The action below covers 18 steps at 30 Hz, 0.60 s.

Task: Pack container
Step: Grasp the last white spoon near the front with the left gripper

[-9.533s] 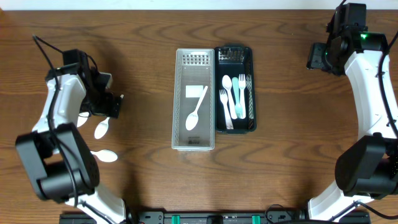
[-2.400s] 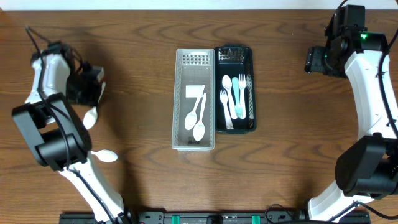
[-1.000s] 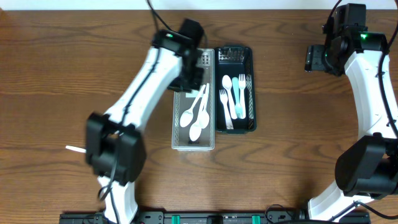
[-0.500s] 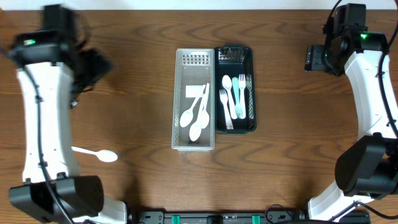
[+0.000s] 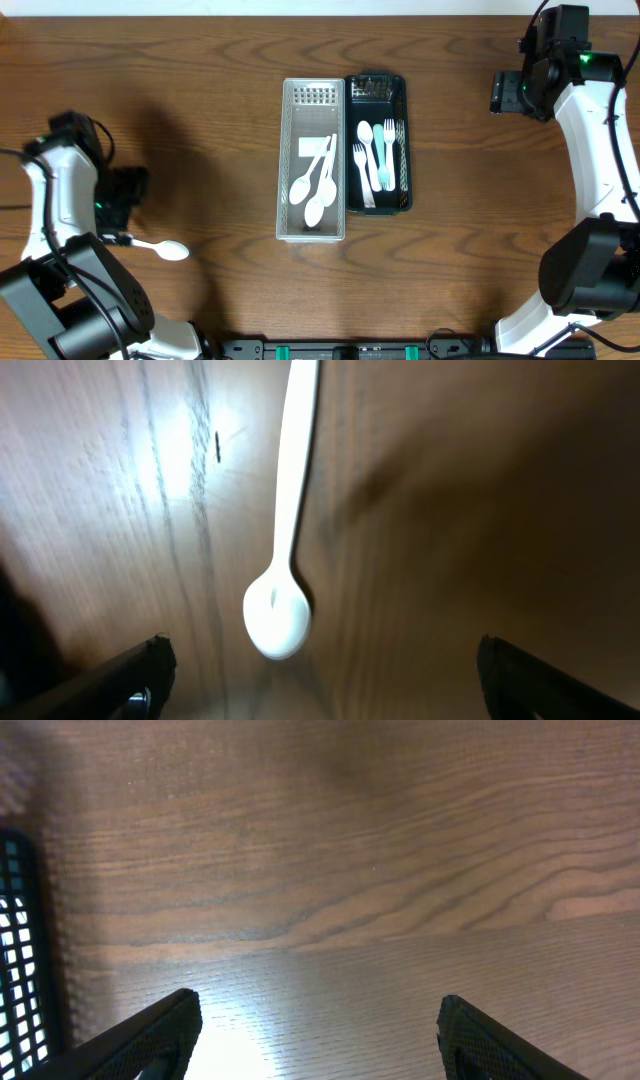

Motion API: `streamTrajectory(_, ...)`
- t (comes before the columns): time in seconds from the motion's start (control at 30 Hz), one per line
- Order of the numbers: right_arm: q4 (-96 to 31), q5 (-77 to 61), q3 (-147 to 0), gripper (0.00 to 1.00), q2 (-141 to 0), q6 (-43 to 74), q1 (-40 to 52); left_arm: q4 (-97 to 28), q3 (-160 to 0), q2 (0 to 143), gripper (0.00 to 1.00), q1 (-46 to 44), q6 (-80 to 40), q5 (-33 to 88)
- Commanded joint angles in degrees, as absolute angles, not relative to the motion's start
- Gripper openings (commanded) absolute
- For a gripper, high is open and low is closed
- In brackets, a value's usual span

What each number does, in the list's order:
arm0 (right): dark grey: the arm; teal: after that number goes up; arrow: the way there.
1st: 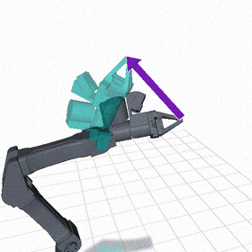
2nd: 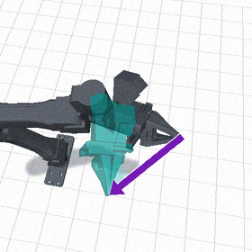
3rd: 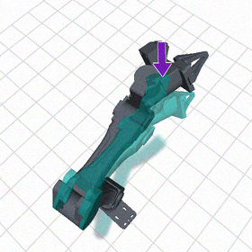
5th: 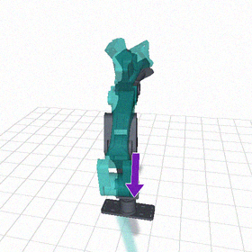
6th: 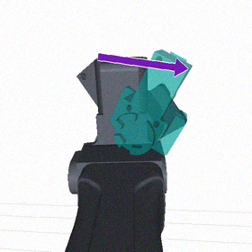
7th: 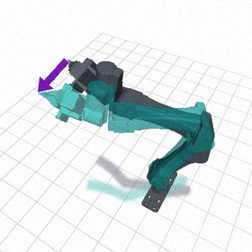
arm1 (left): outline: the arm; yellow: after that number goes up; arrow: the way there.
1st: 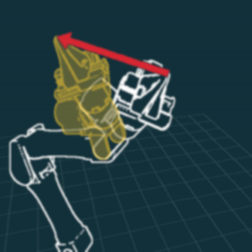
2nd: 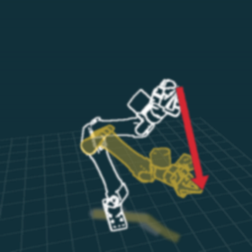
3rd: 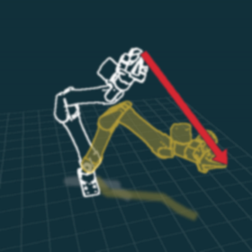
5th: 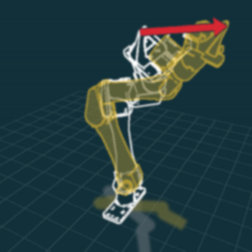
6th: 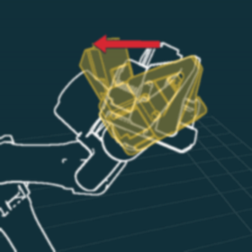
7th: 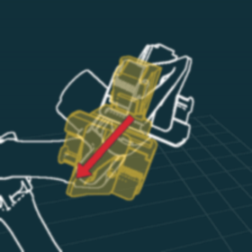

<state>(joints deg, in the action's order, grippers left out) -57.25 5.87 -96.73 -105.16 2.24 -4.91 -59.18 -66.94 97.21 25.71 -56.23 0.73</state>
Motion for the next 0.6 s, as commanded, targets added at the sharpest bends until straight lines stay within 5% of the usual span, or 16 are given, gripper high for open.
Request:
streamTrajectory(0.0, -57.2, 6.0, -97.3, 0.79, -105.1, 1.1, -5.3, -55.7, -61.3, 97.4, 0.98, 26.0, -58.2, 1.9)
streamTrajectory(0.57, -57.2, 6.0, -97.3, 0.79, -105.1, 0.1, -5.3, -41.5, -51.8, 97.5, 0.99, 26.1, -53.2, -0.7)
